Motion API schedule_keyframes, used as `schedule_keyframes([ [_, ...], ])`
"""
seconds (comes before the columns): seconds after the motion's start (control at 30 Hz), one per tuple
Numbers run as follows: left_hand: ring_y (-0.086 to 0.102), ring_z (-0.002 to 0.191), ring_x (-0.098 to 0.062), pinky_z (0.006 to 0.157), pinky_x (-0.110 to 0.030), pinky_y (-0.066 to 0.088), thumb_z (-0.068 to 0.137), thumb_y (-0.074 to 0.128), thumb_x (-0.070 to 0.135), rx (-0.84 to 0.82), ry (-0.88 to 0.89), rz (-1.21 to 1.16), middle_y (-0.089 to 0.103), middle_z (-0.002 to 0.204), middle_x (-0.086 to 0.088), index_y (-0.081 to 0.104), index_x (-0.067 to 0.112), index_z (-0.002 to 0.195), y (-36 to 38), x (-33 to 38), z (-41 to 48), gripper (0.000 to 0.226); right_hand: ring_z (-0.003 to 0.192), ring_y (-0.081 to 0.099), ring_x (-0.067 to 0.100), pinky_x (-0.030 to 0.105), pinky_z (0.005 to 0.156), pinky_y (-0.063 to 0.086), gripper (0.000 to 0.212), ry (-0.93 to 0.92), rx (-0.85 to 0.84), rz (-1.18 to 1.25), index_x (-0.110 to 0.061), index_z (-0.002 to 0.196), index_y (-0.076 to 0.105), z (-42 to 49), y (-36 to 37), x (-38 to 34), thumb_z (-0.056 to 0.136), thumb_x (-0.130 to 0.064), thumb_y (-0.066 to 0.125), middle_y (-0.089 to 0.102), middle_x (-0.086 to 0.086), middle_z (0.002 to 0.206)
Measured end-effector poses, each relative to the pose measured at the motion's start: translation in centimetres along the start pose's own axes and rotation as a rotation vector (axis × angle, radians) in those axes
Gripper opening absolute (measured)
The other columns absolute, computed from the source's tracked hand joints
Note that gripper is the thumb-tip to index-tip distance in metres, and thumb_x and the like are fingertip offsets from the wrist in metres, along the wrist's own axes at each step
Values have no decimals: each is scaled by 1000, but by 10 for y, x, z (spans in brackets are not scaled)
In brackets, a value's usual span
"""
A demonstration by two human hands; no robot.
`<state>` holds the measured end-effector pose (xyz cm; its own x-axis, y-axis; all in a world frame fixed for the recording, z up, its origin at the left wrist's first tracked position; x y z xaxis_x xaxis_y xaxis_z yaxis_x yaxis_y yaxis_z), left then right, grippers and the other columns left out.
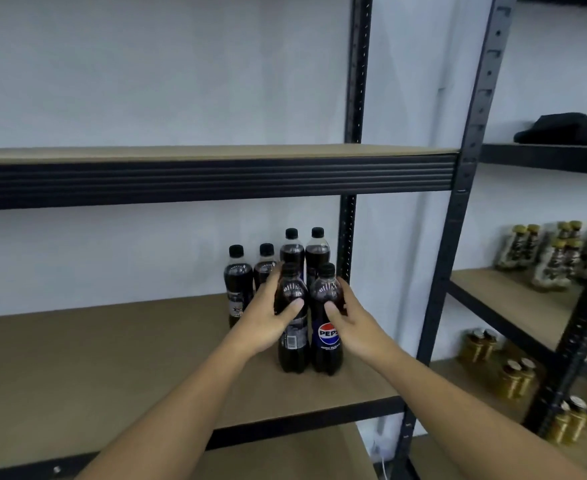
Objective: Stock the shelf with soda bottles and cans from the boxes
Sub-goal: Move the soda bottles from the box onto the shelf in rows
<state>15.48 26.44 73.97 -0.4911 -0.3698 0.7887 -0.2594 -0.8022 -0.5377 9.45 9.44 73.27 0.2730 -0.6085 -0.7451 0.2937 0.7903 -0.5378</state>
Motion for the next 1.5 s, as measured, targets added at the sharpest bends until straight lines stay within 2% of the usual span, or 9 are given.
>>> schedule_keyframes([
  [0.17,43,135,-7,114,-30,34,90,73,47,-61,-102,43,45,141,15,28,42,152,30,-52,-15,77,141,40,5,32,119,31,67,204,-174,68,-39,153,24,-32,33,52,101,-14,58,43,-23,145],
  [0.27,46,129,-20,112,-33,38,88,71,53,-19,-241,232,43,133,0,43,34,147,39,-84,-26,68,141,37,4,28,119,27,74,255,-174,69,-35,156,24,-42,42,73,98,-7,61,42,-24,142],
  [0.5,58,125,-19,106,-33,45,94,69,37,-4,-277,212,61,137,2,49,28,145,51,-97,-33,55,130,43,-5,23,113,32,72,255,-45,79,-34,153,33,-41,45,85,95,-4,64,44,-43,122],
  [0.8,55,132,-22,105,-29,42,100,61,37,-13,-272,277,61,141,-1,49,24,147,48,-92,-34,50,119,61,17,25,95,45,55,271,112,-74,-21,144,47,-41,47,77,94,-26,70,66,-4,129],
  [0.93,53,133,-22,106,-28,42,102,54,46,-150,-267,369,58,146,-1,44,26,151,49,-93,-48,54,106,66,27,32,84,51,58,290,89,-222,-18,151,37,-53,57,76,100,-34,59,71,2,119],
  [1.03,47,137,-24,109,-29,38,102,52,47,-256,-235,482,50,151,-5,36,22,156,48,-97,-64,61,111,65,29,40,97,49,71,372,26,-347,-10,160,17,-63,68,80,103,-39,49,69,10,122],
  [1.13,33,148,-25,119,-31,28,104,47,49,-323,-181,583,34,163,-7,28,17,160,42,-103,-80,67,133,50,27,49,118,27,71,398,-41,-509,-5,157,20,-76,81,81,102,-42,43,59,13,139],
  [1.3,21,154,-25,124,-33,17,108,36,48,-399,-113,690,25,167,-11,33,9,157,25,-111,-108,63,142,31,26,52,120,16,43,281,-152,-678,-13,133,54,-106,120,39,106,-41,36,49,4,145],
  [1.5,16,155,-24,125,-37,17,106,43,47,-483,54,736,21,168,-9,23,10,160,-20,-119,-171,69,154,15,25,51,123,10,54,214,-231,-673,-14,153,37,-149,178,-26,108,-43,32,33,4,161],
])
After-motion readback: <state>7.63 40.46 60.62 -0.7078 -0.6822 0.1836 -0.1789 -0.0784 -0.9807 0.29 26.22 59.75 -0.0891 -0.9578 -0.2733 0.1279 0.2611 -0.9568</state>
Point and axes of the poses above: each hand's wrist, its own z-axis towards the middle knuckle, its own y-axis out of the palm, x = y × z, the point moved 7 cm from there along z, towards the middle knuckle
